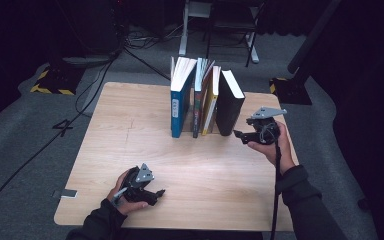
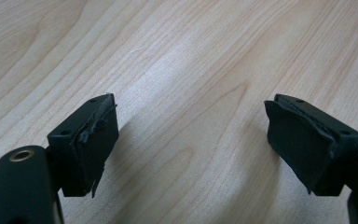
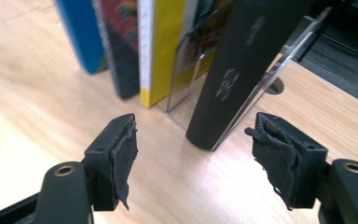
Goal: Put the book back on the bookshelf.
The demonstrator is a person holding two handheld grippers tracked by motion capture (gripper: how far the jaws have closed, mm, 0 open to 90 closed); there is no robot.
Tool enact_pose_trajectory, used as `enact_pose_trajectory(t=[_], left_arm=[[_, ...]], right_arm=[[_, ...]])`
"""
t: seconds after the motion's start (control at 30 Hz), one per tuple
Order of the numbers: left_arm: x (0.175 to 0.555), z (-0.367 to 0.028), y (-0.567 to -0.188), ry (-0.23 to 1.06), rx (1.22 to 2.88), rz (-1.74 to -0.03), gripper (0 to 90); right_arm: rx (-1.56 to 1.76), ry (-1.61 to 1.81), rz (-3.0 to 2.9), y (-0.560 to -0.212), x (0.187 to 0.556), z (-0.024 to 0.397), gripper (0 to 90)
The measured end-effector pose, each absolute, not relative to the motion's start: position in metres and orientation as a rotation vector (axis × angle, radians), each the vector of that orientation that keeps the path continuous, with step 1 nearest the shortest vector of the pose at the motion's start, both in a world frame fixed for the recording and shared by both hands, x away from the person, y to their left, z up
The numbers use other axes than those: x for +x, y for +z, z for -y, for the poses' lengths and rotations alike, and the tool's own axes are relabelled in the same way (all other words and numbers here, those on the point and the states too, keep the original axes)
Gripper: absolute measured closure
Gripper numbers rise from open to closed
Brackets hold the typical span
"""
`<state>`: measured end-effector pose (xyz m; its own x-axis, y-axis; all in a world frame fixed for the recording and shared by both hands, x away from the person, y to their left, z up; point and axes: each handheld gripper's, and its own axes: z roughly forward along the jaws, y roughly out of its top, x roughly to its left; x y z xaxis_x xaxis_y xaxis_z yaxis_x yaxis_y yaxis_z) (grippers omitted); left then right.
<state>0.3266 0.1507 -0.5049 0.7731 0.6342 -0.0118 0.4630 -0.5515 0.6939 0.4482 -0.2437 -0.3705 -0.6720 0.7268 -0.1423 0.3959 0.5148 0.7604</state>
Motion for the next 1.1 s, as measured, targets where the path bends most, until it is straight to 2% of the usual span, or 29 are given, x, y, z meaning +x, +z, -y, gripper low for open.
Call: enact_pose_trajectory(t=[0.37, 0.7, 1.1], left_arm=[[0.327, -0.151, -0.505, 0.309, 2.256, -0.813, 16.9], [0.327, -0.151, -0.505, 0.309, 2.256, -0.812, 16.8], [0.328, -0.151, -0.505, 0.302, 2.258, -0.808, 16.4]], right_arm=[[0.750, 0.920, -2.409, -0.389, 0.414, 0.249, 30.4], [0.729, 0.892, -2.435, -0.408, 0.392, 0.259, 29.8], [0.771, 0.906, -2.439, -0.434, 0.366, 0.295, 28.0]])
